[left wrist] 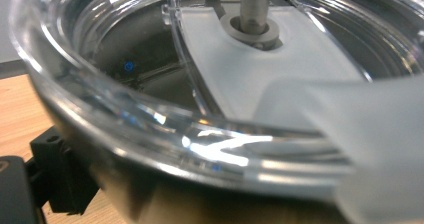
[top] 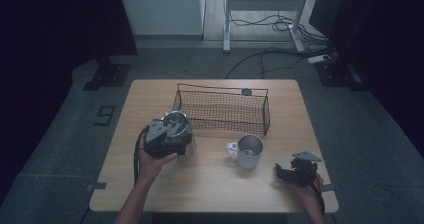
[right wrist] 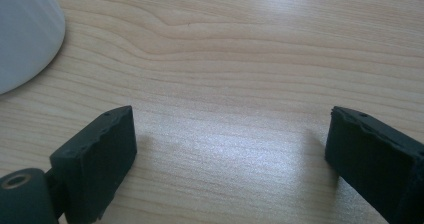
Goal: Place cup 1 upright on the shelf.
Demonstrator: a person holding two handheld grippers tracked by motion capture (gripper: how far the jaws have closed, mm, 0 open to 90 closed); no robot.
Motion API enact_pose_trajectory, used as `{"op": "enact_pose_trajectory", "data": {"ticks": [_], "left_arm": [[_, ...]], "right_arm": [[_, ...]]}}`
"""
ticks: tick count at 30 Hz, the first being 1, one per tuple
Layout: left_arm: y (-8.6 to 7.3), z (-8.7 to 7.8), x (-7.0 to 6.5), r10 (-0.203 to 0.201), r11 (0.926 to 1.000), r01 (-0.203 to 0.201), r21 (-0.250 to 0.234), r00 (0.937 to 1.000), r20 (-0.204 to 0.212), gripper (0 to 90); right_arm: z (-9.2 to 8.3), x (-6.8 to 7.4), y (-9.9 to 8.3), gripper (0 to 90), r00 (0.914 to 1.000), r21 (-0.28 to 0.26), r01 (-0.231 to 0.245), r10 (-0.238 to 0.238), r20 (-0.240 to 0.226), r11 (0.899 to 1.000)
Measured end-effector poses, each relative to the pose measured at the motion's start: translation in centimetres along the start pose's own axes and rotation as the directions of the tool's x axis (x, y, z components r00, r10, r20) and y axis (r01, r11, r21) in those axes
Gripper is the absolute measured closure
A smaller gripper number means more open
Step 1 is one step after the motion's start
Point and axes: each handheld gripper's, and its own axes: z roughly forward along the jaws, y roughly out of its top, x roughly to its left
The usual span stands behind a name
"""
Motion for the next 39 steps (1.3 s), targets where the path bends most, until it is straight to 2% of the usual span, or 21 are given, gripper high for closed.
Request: {"op": "enact_pose_trajectory", "data": {"ticks": [39], "left_arm": [[1.2, -0.4, 0.1, -0.010, 0.9995, 0.010, -0.031, 1.0000, -0.001, 3.9]], "right_arm": [[0.0, 0.0, 0.0, 6.0, 1.0000, 0.000, 0.000, 0.000, 0.000, 1.000]]}}
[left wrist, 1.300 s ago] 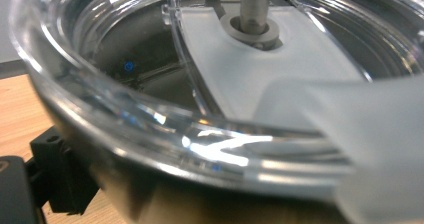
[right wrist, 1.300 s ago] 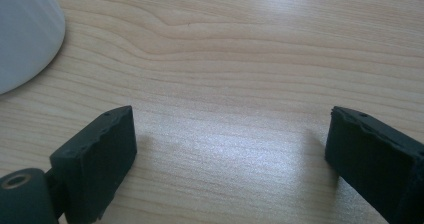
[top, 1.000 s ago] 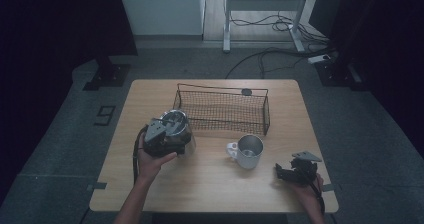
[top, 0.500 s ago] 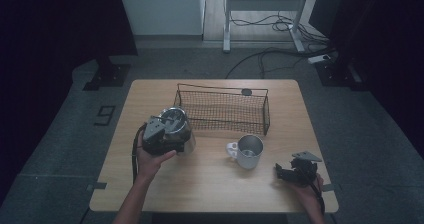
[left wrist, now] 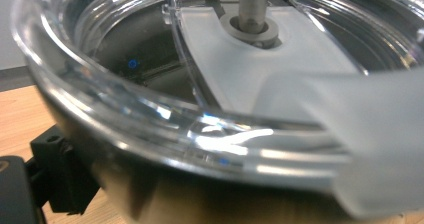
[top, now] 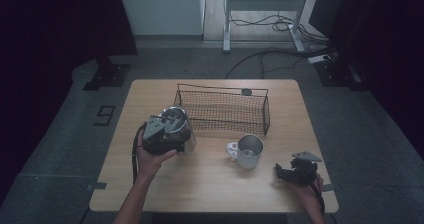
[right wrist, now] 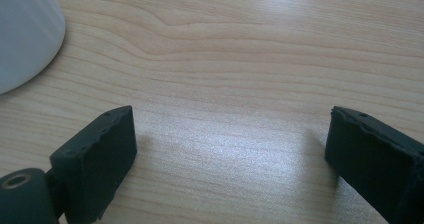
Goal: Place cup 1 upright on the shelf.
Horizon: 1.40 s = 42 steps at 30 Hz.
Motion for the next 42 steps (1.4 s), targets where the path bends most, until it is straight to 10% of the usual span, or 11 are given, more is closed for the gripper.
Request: {"op": "enact_pose_trajectory", "data": {"ticks": [42], "left_arm": [[1.7, 1.2, 0.9, -0.008, 0.9998, 0.008, 0.016, 1.0000, -0.002, 3.9]], "right_arm": [[0.0, 0.0, 0.0, 6.4, 1.0000, -0.002, -0.001, 0.001, -0.001, 1.000]]}}
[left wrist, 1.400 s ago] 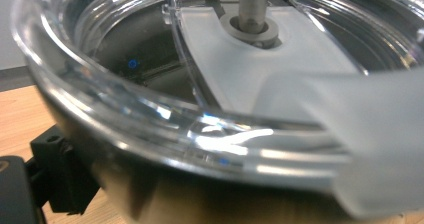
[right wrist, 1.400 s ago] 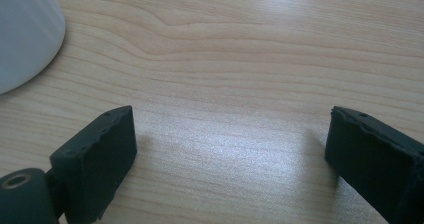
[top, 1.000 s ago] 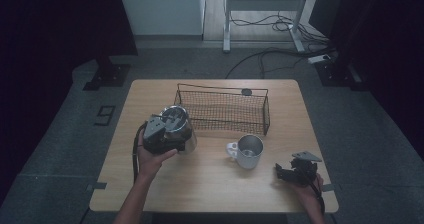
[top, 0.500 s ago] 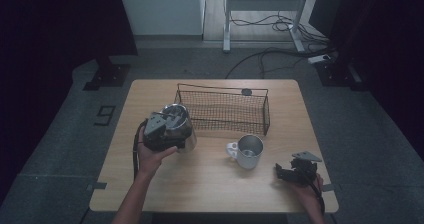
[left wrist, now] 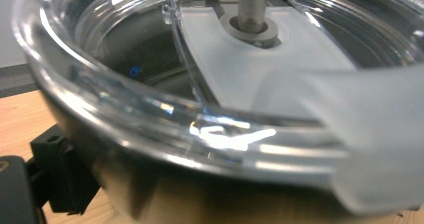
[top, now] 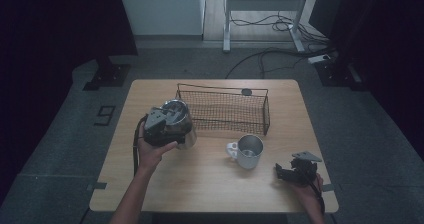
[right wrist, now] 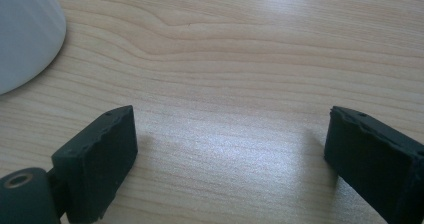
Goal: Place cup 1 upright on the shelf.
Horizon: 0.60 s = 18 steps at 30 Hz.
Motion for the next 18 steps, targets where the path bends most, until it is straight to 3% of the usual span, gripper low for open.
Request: {"op": "enact_pose_trajectory", "data": {"ticks": [18], "left_arm": [[1.4, 0.8, -0.2, 0.013, 0.9999, -0.013, -0.002, 0.9999, 0.001, 3.9]], "right_arm": [[0.0, 0.0, 0.0, 6.5, 1.0000, 0.000, 0.001, -0.001, 0.000, 1.000]]}}
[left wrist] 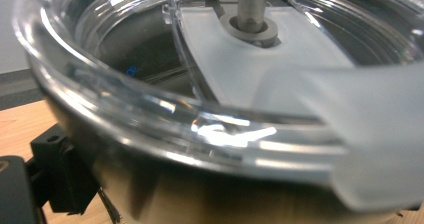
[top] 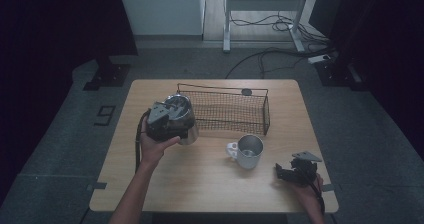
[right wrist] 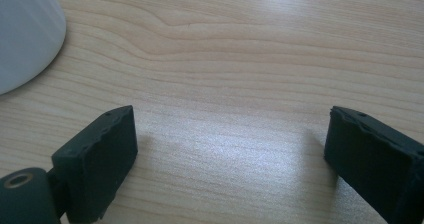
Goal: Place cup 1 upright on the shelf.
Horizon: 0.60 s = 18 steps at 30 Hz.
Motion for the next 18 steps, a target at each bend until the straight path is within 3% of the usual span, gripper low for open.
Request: {"op": "enact_pose_trajectory", "data": {"ticks": [18], "left_arm": [[0.91, 0.96, -0.15, -0.013, 0.9999, 0.013, -0.009, 0.9999, 0.004, 3.9]], "right_arm": [[0.00, 0.00, 0.00, 6.5, 1.0000, 0.000, 0.000, 0.000, 0.000, 1.000]]}}
